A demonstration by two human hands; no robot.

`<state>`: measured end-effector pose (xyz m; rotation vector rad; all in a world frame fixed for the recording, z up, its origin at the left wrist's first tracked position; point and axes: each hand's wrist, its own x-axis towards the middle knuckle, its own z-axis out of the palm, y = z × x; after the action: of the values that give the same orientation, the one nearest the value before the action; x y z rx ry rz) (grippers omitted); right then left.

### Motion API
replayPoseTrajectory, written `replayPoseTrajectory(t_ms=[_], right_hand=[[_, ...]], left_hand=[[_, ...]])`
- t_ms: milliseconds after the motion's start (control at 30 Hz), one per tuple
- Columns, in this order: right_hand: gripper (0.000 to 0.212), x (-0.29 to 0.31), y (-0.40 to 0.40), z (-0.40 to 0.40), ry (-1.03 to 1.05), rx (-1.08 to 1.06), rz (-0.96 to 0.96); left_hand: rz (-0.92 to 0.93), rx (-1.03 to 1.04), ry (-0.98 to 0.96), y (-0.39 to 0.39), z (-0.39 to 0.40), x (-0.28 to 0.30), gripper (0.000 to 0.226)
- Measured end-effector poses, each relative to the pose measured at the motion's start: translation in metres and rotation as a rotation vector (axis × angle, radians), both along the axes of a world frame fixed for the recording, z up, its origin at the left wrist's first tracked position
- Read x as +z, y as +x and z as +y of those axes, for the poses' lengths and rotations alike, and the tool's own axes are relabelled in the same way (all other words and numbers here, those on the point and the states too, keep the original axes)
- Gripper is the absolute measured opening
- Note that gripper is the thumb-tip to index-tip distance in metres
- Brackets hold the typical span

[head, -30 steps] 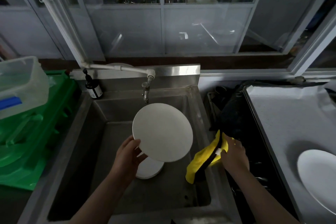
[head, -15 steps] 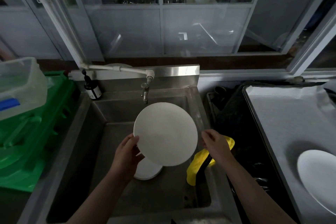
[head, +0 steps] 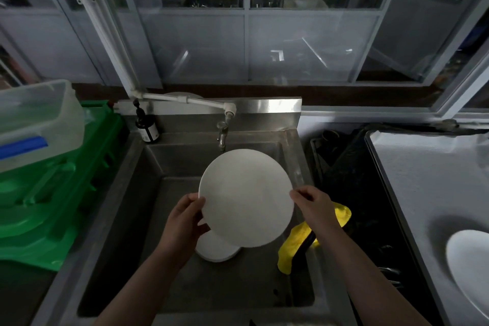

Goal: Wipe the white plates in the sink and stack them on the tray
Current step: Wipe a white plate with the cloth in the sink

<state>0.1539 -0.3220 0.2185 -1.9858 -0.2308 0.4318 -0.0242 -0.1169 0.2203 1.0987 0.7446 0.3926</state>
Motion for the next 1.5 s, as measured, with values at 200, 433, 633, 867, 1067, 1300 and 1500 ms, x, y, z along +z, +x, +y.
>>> replayPoseTrajectory(t_ms=[200,433,633,867,1067,1300,1500], right_hand=[[0.013,0.006,-0.008,0.001,0.079,-0.013,-0.024],[0.016,0.010,-0.011,0.005,0.262,-0.091,0.134],[0.026,0.013,-0.012,0.008,0.424,-0.156,0.263],[0.013,0.014,-0.012,0.014,0.557,-0.174,0.398],[0.013,0.010,-0.012,0.014,0.537,-0.157,0.404],[0.023,0.006,-0.013,0.017,0.547,-0.138,0.421],[0.024,0.001,-0.011,0.019,0.576,-0.155,0.448]], left_hand=[[0.020,0.077,0.144,-0.001,0.003,-0.005,0.018],[0.084,0.122,0.452,-0.006,0.003,0.006,0.016],[0.074,0.056,0.406,-0.009,0.003,0.010,0.017],[0.007,0.048,0.322,-0.011,0.003,0.011,0.025],[-0.063,0.053,0.258,-0.010,0.002,0.012,0.028],[-0.058,0.001,0.151,-0.005,0.008,0.011,0.031],[-0.012,-0.051,0.062,-0.002,0.007,0.010,0.028]])
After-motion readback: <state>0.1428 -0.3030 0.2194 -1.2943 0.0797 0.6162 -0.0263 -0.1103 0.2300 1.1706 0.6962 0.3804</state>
